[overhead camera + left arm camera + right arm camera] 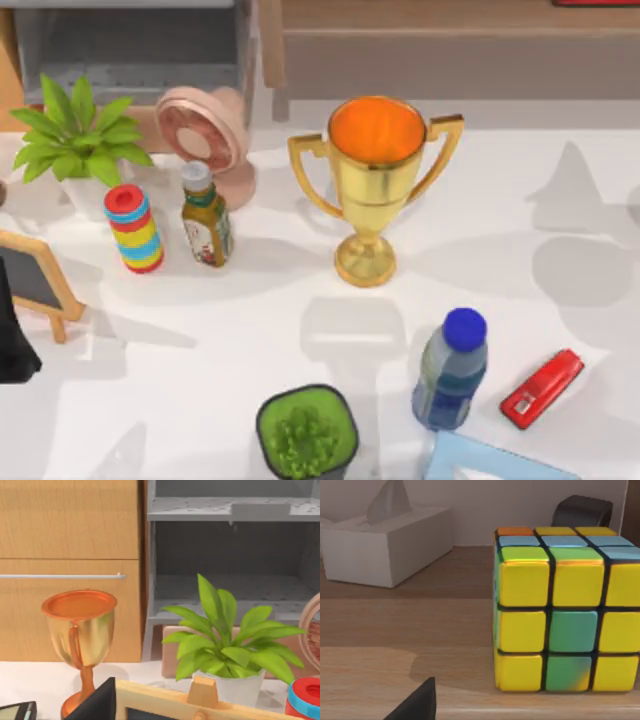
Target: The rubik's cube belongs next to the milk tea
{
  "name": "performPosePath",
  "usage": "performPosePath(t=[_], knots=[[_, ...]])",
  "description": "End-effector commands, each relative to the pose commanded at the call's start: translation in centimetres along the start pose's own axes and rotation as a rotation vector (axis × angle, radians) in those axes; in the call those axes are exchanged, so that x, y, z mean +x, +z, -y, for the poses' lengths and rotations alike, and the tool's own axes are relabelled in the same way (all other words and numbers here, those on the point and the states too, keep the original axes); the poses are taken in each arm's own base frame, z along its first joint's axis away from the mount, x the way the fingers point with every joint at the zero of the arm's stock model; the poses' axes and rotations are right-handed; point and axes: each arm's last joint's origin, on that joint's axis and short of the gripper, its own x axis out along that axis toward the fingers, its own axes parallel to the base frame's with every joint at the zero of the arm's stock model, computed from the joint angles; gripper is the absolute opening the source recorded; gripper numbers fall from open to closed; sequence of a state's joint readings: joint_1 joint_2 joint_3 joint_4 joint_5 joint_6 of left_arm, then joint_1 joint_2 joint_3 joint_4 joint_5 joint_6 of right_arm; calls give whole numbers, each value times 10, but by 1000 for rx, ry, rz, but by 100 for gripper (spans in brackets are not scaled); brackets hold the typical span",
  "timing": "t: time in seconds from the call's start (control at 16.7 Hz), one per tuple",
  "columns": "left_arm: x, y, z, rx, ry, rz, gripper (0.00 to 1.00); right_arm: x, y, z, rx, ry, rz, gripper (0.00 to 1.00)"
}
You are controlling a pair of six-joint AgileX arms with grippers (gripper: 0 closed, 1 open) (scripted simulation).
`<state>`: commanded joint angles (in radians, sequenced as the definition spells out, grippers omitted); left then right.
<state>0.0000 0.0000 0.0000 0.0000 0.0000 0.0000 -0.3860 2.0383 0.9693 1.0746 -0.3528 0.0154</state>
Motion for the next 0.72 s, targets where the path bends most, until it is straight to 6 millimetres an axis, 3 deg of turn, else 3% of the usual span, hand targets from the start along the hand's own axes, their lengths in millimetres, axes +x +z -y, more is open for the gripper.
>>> performPosePath(t=[0.3,0.48,0.72], knots=[[0,0,0,0,0,0,100,7,10,-5,1,1,-2,100],[0,0,0,0,0,0,100,26,16,-7,-2,-1,2,100],[0,0,0,0,0,0,100,52,8,-3,-2,-1,4,100]])
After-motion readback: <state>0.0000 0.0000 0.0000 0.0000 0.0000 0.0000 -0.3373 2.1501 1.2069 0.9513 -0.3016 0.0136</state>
